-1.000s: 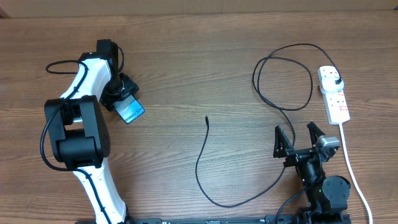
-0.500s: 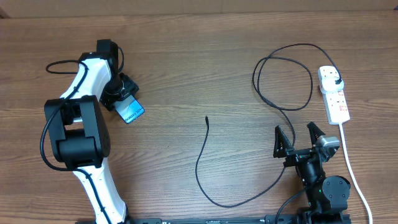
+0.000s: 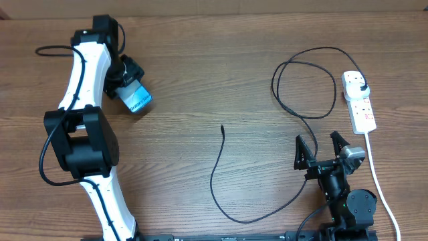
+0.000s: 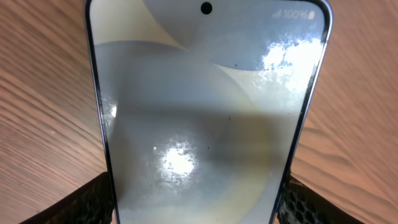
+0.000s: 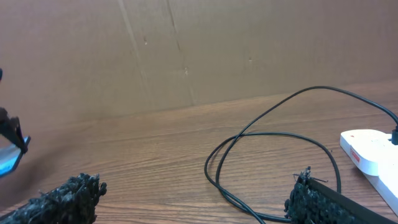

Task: Plug charger to phone and switch on socket
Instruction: 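Lift the phone with the left gripper and tilt it upright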

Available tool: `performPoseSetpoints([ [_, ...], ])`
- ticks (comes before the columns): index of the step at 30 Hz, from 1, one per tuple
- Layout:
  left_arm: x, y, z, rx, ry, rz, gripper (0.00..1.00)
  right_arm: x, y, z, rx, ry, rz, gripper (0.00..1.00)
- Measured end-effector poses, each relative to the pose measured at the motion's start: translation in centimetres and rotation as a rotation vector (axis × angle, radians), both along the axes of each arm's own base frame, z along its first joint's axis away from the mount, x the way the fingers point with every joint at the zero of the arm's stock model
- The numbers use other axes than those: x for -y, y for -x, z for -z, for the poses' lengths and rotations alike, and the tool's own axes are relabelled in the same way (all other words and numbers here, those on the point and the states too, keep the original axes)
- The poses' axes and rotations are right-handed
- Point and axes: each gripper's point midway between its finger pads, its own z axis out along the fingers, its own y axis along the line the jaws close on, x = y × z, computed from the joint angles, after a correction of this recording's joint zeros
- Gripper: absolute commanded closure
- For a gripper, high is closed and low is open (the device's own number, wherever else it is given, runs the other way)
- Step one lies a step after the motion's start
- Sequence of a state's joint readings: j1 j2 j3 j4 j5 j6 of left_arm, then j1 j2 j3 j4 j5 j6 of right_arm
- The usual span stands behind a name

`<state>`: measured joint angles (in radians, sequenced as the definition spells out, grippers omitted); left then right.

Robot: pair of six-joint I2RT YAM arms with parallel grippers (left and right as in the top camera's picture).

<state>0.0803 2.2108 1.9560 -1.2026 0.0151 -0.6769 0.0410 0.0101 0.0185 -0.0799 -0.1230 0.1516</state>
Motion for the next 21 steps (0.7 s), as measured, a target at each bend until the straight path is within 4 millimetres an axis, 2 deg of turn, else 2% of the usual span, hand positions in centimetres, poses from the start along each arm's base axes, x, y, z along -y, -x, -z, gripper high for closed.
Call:
performPoseSetpoints([
  [3, 1.8, -0.4, -1.9, 0.02, 0.105, 0.012, 0.96, 0.0, 0.0, 0.0, -0.001, -0.001, 0.0, 0.0],
  [5, 3.6, -0.9, -3.1, 0.049, 0.215, 0.028, 0.96, 0.0, 0.0, 0.0, 0.0, -0.001, 0.0, 0.0],
  [7, 6.2, -0.6, -4.0, 0.046, 0.367, 0.044, 0.96, 0.0, 0.0, 0.0, 0.0, -0.001, 0.0, 0.0],
  [15, 12.0, 2.5, -7.4, -0.094, 0.77, -0.021, 0.96, 0.0, 0.0, 0.0, 0.0, -0.001, 0.0, 0.0],
  [21, 14.5, 3.8, -10.4, -0.176, 0.997, -0.075, 0.96, 0.0, 0.0, 0.0, 0.0, -0.001, 0.0, 0.0],
])
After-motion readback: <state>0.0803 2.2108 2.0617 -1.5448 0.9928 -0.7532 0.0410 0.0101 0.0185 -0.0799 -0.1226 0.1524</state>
